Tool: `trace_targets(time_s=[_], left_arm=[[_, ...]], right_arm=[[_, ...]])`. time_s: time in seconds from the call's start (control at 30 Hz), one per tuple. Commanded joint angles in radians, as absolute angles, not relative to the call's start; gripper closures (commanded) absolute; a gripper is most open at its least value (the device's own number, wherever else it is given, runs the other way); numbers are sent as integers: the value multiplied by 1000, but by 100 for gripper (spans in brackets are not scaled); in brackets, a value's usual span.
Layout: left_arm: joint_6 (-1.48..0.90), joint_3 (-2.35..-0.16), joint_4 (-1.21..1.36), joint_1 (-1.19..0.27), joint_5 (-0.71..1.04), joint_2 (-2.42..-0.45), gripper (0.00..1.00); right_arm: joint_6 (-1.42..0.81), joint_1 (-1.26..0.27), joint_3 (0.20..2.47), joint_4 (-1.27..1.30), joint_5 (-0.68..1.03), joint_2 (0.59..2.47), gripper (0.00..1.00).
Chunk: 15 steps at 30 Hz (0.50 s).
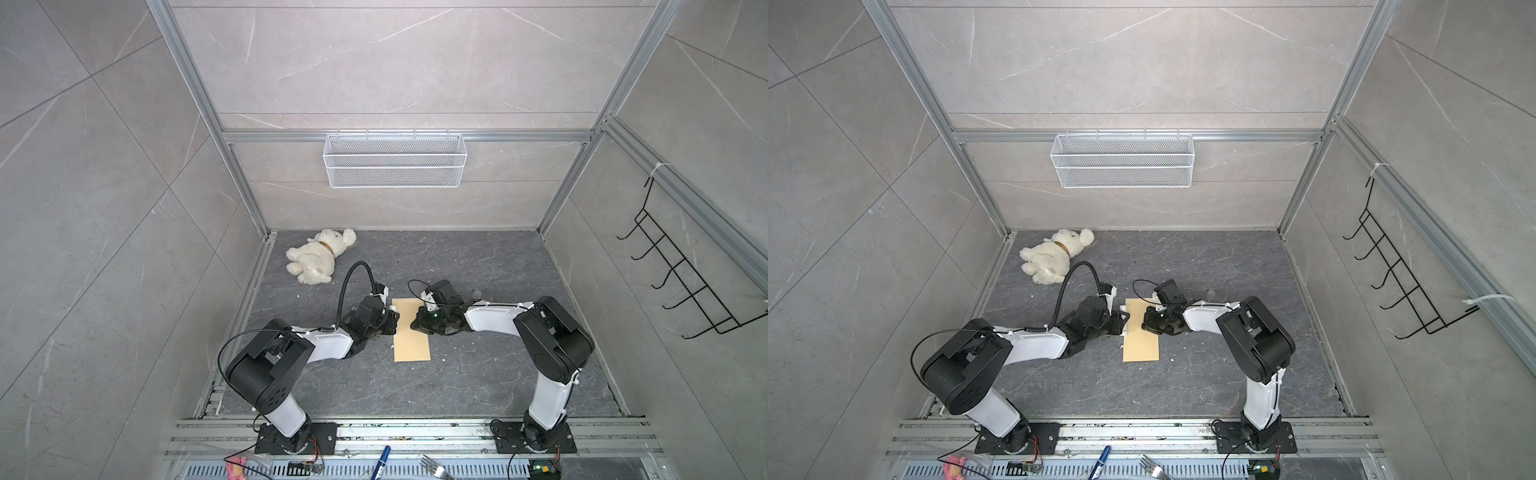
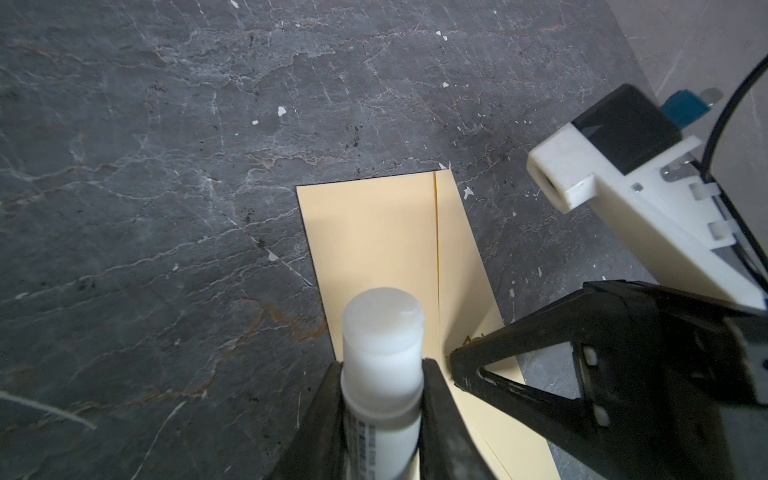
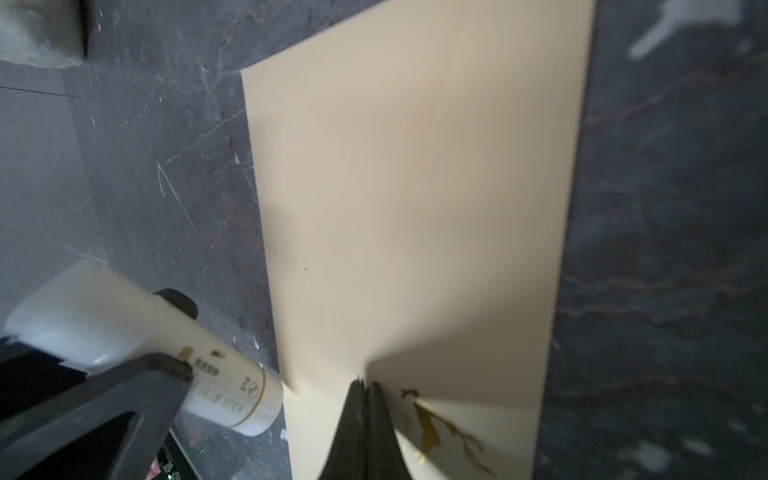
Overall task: Place the letter into the envelope and seal it
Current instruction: 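Lower the right gripper onto the tan envelope flap, pressing it flat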
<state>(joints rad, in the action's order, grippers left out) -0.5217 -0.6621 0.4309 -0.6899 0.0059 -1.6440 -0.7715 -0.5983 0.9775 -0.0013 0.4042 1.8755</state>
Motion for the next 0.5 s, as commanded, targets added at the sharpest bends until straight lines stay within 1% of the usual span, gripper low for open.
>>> trace_targets(time_s=[0.0,0.27,0.47], left_arm=[[-536,-696,486,-693,22,-1679,100],[-536,-712,479,-694,19,-1715,100],[-532,-719,459,-693,5,-1729,100]], right_arm=[[-779,-610,989,-25,368,1916,100],[-768,-613,995,-50,354,1931,100],[-715,-613,1007,-127,331,1899,100]])
